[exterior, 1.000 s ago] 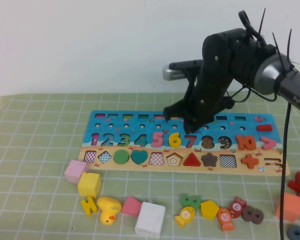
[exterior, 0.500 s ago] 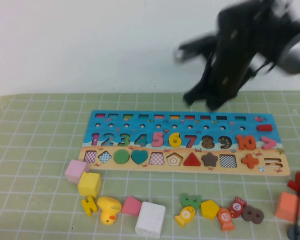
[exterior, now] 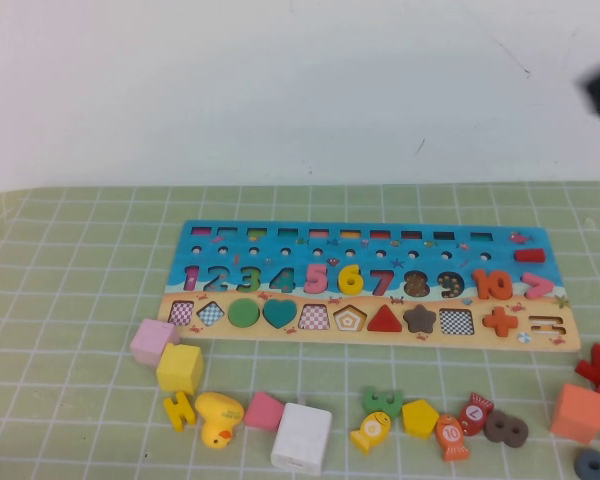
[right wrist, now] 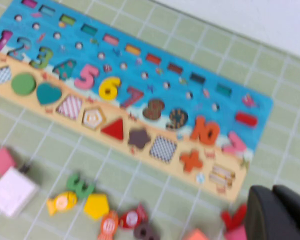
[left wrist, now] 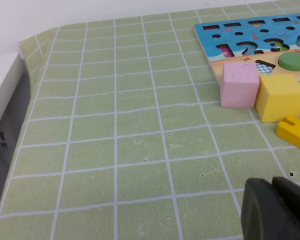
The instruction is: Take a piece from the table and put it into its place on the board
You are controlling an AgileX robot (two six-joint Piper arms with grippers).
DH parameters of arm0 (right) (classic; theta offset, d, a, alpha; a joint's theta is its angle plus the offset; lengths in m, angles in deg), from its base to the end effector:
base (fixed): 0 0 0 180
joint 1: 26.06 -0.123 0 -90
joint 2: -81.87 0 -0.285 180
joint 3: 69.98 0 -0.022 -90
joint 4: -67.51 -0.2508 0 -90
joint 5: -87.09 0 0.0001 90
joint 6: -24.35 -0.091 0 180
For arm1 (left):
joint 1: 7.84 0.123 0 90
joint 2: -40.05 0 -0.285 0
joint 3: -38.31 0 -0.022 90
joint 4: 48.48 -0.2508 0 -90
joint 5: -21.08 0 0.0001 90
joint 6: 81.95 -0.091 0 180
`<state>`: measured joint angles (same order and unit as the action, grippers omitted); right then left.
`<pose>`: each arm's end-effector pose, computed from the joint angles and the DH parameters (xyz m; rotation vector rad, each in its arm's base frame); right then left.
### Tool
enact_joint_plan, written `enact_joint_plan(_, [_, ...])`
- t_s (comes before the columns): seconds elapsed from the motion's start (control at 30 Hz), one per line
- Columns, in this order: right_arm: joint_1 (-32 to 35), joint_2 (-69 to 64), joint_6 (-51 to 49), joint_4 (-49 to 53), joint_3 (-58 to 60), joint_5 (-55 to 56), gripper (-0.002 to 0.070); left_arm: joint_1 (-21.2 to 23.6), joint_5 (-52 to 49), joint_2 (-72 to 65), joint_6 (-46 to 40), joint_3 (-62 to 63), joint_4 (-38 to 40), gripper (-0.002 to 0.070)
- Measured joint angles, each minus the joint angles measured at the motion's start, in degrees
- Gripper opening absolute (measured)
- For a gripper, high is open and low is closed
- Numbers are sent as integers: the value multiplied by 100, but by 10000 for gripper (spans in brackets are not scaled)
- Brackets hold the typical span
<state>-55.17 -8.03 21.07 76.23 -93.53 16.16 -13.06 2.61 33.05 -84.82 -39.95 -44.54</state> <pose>0.2524 0.1256 0.4627 -0.5249 2.3240 0.0727 0.0532 -0.0069 0.1788 0.0842 1.8087 -0.0952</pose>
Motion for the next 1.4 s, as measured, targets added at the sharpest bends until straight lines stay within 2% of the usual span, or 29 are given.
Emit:
enact_joint_plan(0.17, [0, 1362, -389, -109, 1100, -10, -1, 0, 0, 0, 0, 0, 0, -2])
enact_joint_plan(0.37, [0, 2534, -476, -696, 1602, -10, -1, 0, 0, 0, 0, 0, 0, -2])
enact_joint_plan(0.67, [0, 3329, -440, -1049, 1628, -10, -1, 0, 0, 0, 0, 0, 0, -2])
enact_joint_plan(0.8, [23, 3479, 45, -997, 1700, -10, -1, 0, 0, 0, 0, 0, 0, -2])
enact_joint_plan(0.87, [238, 3697, 249, -1124, 1931, 9, -1, 0, 0, 0, 0, 0, 0, -2])
enact_joint_plan(1.0, [1157, 4461, 1070, -1728, 2891, 933, -1, 8, 0, 0, 0, 0, 0, -2])
enact_joint_plan(1.13, [1916, 5462, 1989, -2090, 4610, 2665, -1, 8, 0, 0, 0, 0, 0, -2])
enact_joint_plan(1.27, [2319, 6447, 2239, -2231, 6374, 4136, -1, 8, 0, 0, 0, 0, 0, -2])
enact_joint_plan(1.4, [2680, 7226, 2269, -2298, 7879, 4716, -1, 8, 0, 0, 0, 0, 0, -2])
